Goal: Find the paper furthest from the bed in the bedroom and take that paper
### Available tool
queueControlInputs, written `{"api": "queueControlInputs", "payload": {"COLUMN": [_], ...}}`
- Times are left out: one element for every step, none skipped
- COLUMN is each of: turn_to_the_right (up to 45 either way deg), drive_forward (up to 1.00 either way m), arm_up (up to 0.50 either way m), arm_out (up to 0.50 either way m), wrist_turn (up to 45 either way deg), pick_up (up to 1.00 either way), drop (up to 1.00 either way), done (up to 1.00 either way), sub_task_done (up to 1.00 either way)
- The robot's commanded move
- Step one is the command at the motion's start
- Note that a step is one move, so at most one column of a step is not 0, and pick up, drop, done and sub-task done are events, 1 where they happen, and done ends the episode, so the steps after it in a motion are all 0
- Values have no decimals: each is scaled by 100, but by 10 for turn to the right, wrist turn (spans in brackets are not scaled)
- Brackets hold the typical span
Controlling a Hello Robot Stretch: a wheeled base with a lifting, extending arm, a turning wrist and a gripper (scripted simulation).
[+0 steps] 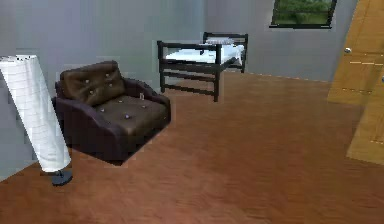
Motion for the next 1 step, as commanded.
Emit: {"api": "queueControlInputs", "payload": {"turn_to_the_right": [30], "drive_forward": [0], "arm_up": [0], "arm_out": [0], "wrist_turn": [0], "pick_up": [0], "drop": [0], "done": [0], "sub_task_done": [0]}}
